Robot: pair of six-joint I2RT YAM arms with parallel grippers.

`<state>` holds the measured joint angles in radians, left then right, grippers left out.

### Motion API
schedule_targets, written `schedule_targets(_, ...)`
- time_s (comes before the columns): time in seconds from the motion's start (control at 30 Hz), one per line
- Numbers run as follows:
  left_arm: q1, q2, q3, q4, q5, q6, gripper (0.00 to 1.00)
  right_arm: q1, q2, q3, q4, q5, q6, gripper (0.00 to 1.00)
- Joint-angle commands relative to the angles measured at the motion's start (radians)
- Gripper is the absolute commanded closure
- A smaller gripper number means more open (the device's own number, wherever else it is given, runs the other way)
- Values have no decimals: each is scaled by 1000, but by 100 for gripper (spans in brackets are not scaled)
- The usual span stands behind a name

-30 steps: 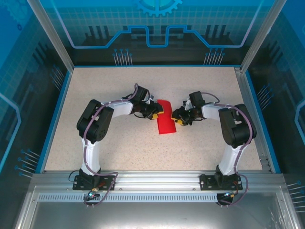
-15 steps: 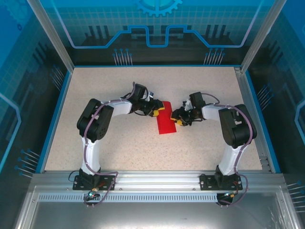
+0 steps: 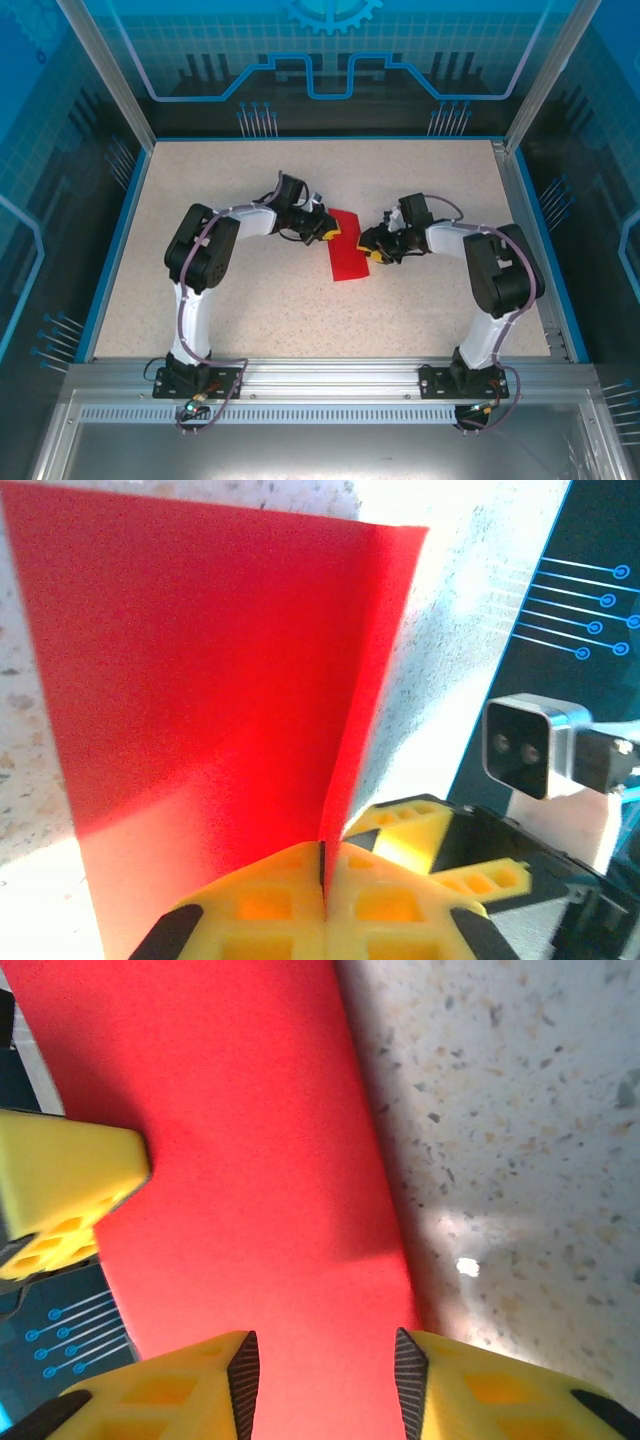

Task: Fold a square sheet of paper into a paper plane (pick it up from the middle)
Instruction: Fold the triangle a second time at the center of the table.

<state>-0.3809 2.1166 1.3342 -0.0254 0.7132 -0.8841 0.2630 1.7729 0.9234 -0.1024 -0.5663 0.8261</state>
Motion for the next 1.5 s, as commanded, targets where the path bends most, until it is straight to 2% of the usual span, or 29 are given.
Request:
schedule_targets(0.0, 11, 17, 91, -211, 29, 157, 98, 4, -109, -12, -65, 95, -39, 54)
schedule_targets(0.13, 10, 20, 172, -386, 38, 306, 98, 25, -244, -38, -42, 207, -77, 41)
schedule_targets(0.23, 10, 27, 213, -455, 53, 358, 98, 42, -284, -62, -72, 289, -98, 38)
schedule_targets(0.37, 2, 32, 238, -461, 104, 369, 98, 46, -266, -52, -98, 321, -96, 38)
schedule_targets(0.5, -17, 52, 280, -518, 107, 407, 97, 71, -288, -90, -20, 361, -98, 41)
schedule_targets(0.6, -30, 73, 293, -539, 83, 393, 97, 104, -330, -145, 68, 431, -117, 36)
schedule_targets(0.67, -31, 77, 282, -524, 70, 371, 97, 107, -337, -141, 64, 390, -147, 34)
schedule_targets(0.7, -32, 75, 275, -511, 66, 358, 97, 104, -326, -110, 5, 342, -178, 35)
schedule_targets(0.73, -33, 73, 272, -507, 65, 351, 97, 113, -312, -82, -50, 339, -194, 40)
schedule_targets(0.8, -37, 71, 275, -513, 52, 348, 95, 173, -323, -68, -86, 391, -255, 43)
schedule_targets(1.0, -39, 81, 276, -515, 30, 326, 94, 417, -316, 12, -225, 733, -350, 45)
schedule_targets(1.13, -41, 80, 272, -509, 25, 314, 95, 575, -286, 35, -233, 888, -364, 39)
schedule_targets(1.33, -41, 83, 269, -496, 29, 301, 95, 704, -207, 93, -276, 1038, -377, 33)
schedule_targets(1.47, -41, 84, 268, -495, 32, 298, 95, 733, -150, 123, -275, 1050, -390, 33)
